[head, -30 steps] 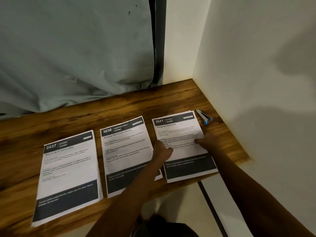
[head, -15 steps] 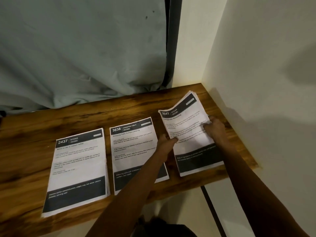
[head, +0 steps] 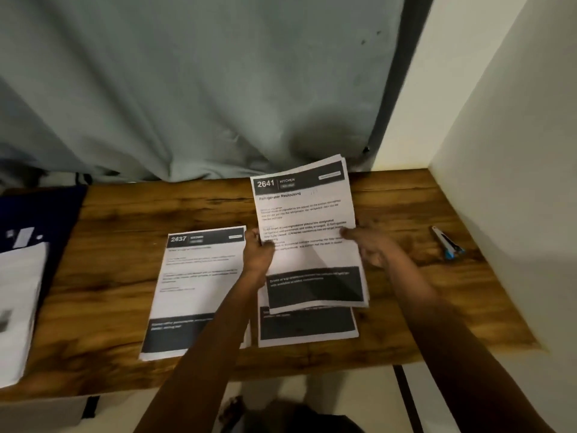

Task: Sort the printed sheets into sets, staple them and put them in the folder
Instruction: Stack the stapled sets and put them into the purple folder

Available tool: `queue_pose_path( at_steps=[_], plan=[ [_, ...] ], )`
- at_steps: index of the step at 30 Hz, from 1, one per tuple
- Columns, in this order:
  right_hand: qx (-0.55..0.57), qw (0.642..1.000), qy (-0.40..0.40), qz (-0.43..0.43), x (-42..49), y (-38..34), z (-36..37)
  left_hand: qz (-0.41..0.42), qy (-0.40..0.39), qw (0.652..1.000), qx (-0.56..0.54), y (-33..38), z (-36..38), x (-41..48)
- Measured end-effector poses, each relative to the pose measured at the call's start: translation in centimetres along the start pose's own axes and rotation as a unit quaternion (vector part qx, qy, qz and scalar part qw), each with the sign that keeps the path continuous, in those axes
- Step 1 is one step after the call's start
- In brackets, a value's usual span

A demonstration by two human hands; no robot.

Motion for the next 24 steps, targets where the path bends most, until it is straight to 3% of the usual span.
queue_pose_path(
  at_steps=[5,8,11,15,18,22,24],
  plan=[
    [-0.150,0.986,-0.020,-0.077,0.9,-0.8,8.3,-0.007,0.041,0.996,0.079,-1.4,-8.3,1.4],
    [-0.154,0.982,-0.010,-0.110,1.8,-0.8,13.3,0.002,0.066,0.993,0.100,-2.0,-14.1,2.3],
    [-0.112,0.990,-0.021,-0.081,2.8,0.4,18.5,0.006,0.081,0.989,0.121,-2.4,-19.2,2.9],
    [-0.064,0.994,-0.093,0.006,3.5,2.5,25.6,-0.010,0.084,0.987,0.137,-3.7,-24.7,3.9],
    [-0.141,0.987,-0.071,-0.014,3.8,2.0,28.7,-0.017,0.084,0.988,0.129,-4.9,-28.3,4.3],
    [-0.108,0.992,-0.070,-0.018,4.3,1.1,32.7,-0.019,0.107,0.988,0.108,-5.8,-34.2,3.7],
    [-0.105,0.991,-0.083,-0.020,4.5,0.9,34.8,-0.017,0.164,0.979,0.123,-5.9,-39.0,3.1]
  ],
)
Point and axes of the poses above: each hand's wrist, its own x-axis towards the middle knuckle, its own z-axis out of the palm, y = z × x, the point moved 10 cm from there along x, towards the middle knuckle, and after that the axes turned 4 degrees about -x, right-handed, at the moved point
